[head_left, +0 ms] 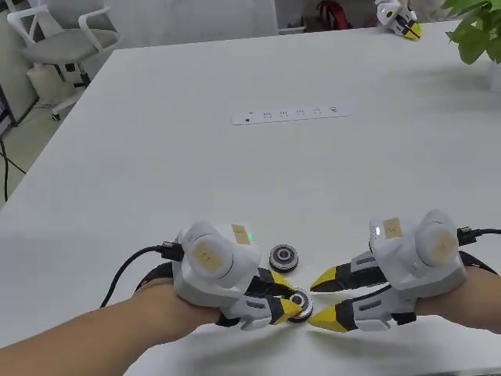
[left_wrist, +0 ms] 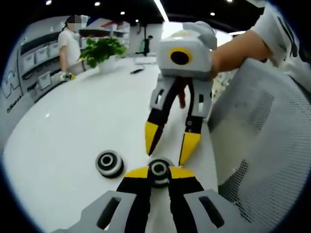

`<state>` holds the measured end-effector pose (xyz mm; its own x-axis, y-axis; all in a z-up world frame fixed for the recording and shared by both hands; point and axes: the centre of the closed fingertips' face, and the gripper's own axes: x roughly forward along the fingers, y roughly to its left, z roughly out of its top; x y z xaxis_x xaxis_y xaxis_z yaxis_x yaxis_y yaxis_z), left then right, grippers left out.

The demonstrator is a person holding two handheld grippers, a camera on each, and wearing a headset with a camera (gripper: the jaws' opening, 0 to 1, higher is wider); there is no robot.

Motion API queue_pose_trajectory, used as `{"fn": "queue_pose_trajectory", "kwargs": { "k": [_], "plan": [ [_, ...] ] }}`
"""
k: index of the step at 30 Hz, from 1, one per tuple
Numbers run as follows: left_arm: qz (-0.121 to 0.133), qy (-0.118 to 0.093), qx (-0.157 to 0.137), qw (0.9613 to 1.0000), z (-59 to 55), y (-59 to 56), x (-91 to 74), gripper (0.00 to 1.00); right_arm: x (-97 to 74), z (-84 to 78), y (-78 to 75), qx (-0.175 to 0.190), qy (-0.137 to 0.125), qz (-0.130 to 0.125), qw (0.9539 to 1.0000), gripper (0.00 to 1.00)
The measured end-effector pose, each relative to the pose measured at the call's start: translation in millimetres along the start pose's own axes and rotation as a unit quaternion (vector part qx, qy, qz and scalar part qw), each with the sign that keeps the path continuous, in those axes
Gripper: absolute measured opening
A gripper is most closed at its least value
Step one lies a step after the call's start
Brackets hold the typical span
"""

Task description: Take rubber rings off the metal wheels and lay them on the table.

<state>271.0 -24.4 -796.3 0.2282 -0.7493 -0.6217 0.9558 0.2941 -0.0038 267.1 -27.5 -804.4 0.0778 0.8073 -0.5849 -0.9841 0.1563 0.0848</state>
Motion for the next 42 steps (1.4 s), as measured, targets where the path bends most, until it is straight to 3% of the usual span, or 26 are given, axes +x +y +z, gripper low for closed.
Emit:
{"fn": "queue_pose_trajectory", "kwargs": {
  "k": [14,42],
  "plan": [
    [0.006,-0.009,-0.01,0.9999,0.6,0.9,0.0,0.14,8.5,6.1,0.4,0.047,-0.027,0.0,0.9985,0.25],
    [0.013,-0.017,-0.014,0.9997,0.6,0.4,0.9,0.14,5.6,-4.6,0.4,0.02,0.003,-0.011,0.9997,0.16]
  ]
}}
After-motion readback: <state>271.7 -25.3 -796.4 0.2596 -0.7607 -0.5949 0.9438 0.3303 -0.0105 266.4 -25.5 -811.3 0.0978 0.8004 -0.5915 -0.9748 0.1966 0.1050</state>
